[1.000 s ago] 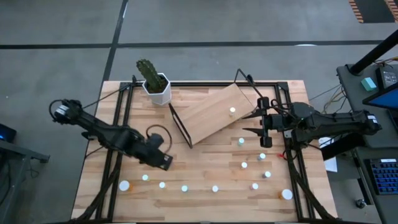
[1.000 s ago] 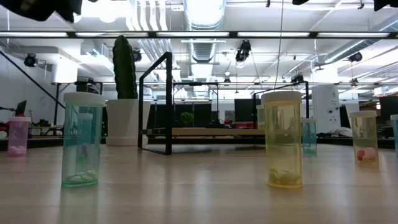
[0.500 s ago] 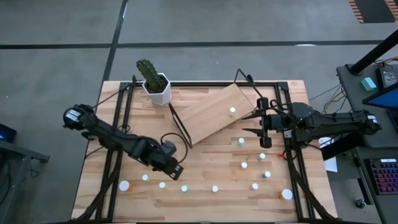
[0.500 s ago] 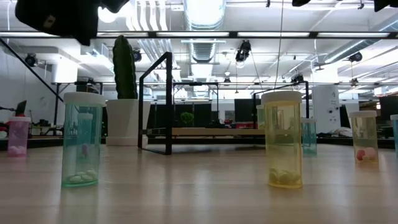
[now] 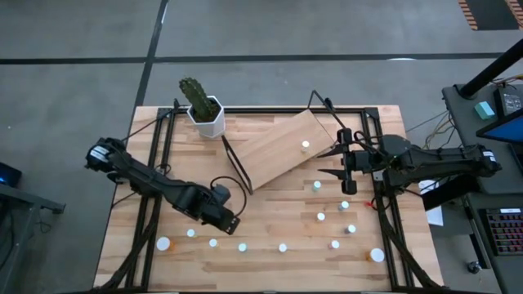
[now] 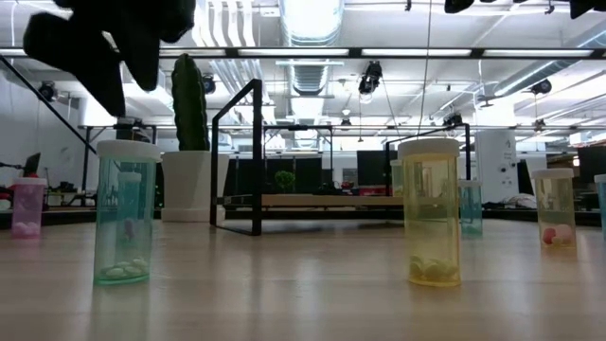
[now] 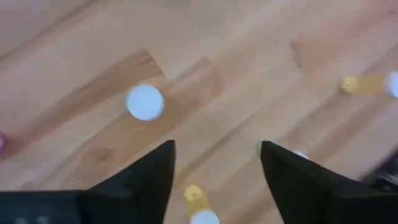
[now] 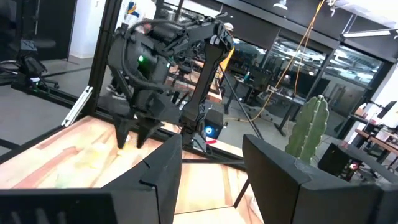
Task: Pick and place medicine bottles onto shelf by color
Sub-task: Put the green pill bottle on the shelf
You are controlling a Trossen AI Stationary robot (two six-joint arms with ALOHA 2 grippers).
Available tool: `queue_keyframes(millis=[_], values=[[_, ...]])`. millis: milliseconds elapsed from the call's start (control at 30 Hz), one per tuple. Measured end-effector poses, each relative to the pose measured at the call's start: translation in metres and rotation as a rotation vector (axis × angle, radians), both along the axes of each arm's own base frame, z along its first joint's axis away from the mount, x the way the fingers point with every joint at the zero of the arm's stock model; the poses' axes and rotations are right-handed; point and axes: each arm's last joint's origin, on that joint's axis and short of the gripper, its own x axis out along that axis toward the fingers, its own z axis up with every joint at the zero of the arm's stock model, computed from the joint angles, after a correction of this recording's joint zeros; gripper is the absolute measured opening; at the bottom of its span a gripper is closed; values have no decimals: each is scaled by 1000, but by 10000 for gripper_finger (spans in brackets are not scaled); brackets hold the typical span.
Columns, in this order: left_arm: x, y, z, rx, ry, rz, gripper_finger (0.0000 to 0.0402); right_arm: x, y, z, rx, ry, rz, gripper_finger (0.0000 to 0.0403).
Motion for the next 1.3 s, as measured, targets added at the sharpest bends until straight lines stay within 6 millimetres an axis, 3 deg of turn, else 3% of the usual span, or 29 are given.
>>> queue_keyframes(millis=[467, 667, 1033, 1300], values=[[-13, 13, -38, 144, 71, 66, 246, 0, 0, 0, 0, 1, 0, 160], [-11, 12, -47, 123, 19, 68, 246, 0, 0, 0, 0, 1, 0, 160], [-6, 10, -67, 139, 82, 63, 246, 0, 0, 0, 0, 2, 0, 160], [1, 6, -66, 145, 80, 35, 242, 0, 0, -1, 0, 6, 0, 160]])
